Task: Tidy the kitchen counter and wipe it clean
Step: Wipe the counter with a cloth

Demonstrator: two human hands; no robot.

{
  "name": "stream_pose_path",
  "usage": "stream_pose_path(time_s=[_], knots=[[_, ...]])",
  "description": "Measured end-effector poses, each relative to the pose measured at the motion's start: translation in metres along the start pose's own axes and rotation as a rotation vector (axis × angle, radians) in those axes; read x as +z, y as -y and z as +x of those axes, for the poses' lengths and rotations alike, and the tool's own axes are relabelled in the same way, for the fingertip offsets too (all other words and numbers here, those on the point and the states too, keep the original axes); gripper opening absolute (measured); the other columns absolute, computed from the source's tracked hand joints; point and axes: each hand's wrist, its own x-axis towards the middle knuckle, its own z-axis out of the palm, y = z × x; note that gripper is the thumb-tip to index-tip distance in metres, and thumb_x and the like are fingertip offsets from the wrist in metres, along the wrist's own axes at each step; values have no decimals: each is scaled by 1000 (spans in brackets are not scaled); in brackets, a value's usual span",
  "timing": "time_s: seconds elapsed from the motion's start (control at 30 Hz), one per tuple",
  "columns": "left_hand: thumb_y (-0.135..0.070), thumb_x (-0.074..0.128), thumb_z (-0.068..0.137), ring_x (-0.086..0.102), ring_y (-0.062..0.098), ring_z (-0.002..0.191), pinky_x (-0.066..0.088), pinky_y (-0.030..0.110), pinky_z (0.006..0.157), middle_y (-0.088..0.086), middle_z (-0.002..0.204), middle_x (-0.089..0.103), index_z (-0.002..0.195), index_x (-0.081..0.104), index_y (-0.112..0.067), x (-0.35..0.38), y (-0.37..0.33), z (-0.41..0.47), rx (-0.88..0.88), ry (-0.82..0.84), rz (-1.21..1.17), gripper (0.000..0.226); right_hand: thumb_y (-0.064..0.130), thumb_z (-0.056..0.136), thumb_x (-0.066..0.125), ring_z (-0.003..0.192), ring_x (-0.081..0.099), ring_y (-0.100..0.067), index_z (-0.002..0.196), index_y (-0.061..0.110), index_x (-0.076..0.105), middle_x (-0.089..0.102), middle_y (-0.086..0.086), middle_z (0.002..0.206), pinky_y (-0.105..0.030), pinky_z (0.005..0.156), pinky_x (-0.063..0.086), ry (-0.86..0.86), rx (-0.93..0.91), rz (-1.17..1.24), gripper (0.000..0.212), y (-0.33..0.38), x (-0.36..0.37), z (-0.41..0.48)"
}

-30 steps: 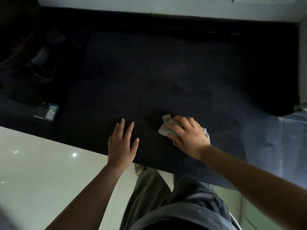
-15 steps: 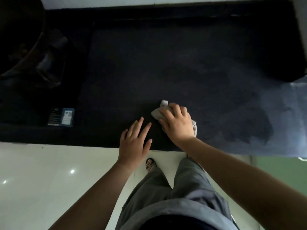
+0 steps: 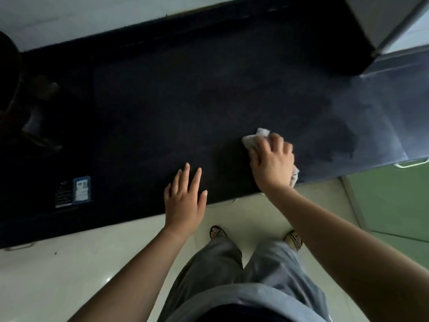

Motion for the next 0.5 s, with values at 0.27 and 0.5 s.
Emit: stream_pose_path(time_s=[0.27, 0.5], knots=[[-43, 37, 95, 9, 31, 145, 26, 48, 110, 12, 159, 6, 149, 17, -18, -12, -21, 2, -91, 95, 45, 62, 36, 92, 47, 106, 39, -37, 124, 27, 48, 39, -9, 136, -46, 73, 47, 140, 16, 66, 33, -38, -27, -16], [-42, 40, 95, 35, 28, 135, 36, 43, 104, 12, 149, 36, 146, 28, -12, -27, -108, -6, -91, 45, -39, 60, 35, 87, 55, 98, 47, -23, 116, 26, 56, 49, -2, 115, -27, 75, 37, 60, 147, 350, 30, -119, -95, -46]])
